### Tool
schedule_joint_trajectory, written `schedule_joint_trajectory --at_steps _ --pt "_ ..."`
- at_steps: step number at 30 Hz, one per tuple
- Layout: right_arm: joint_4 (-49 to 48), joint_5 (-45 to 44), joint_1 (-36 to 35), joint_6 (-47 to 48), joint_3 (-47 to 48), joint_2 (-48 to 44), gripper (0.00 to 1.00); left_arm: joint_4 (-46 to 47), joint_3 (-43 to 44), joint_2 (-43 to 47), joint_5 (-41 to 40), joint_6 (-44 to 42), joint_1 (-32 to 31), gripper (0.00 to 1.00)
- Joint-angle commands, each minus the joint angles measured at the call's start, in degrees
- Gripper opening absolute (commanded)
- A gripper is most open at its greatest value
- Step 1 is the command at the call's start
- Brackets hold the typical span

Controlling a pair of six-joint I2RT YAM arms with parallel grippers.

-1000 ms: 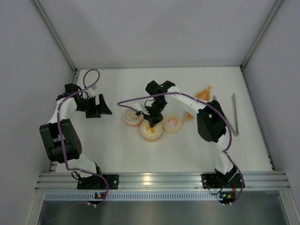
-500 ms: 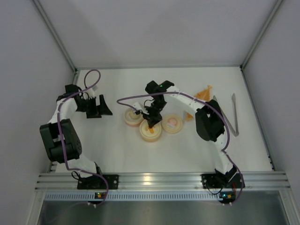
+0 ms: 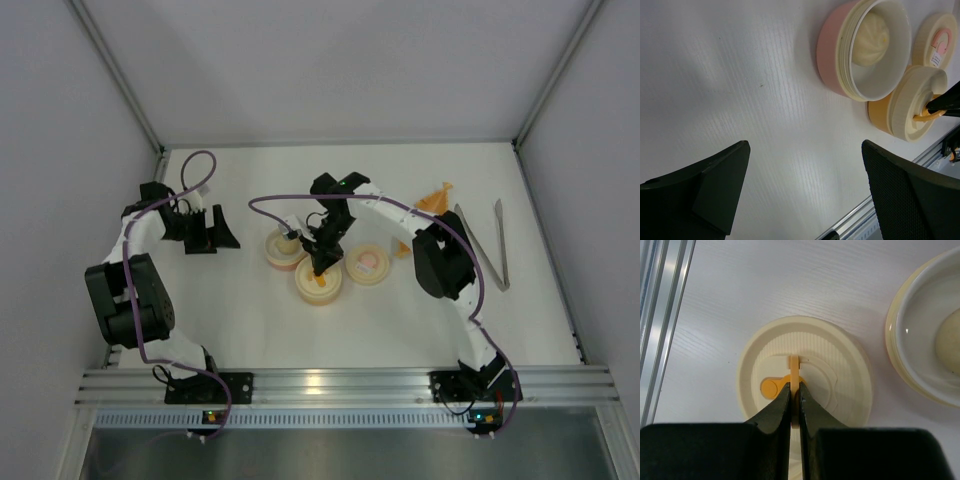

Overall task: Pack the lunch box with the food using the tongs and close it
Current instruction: Close the box lid on the packing box.

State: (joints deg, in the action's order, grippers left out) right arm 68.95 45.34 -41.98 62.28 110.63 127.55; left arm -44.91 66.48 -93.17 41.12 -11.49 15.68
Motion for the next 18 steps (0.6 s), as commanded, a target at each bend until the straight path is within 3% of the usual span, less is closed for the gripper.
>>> schedule_joint_trajectory --at_steps 1,18 --pt "-0.2 -4.8 -0.4 -0.6 -3.7 5.0 0.00 2.0 -0.6 2.3 1.0 -1.2 0.1 0.98" --pt "-0.3 -6.4 -0.3 -4.7 -8.1 3.0 0.00 1.3 -1.2 4.9 0.5 -2.2 0.1 0.98"
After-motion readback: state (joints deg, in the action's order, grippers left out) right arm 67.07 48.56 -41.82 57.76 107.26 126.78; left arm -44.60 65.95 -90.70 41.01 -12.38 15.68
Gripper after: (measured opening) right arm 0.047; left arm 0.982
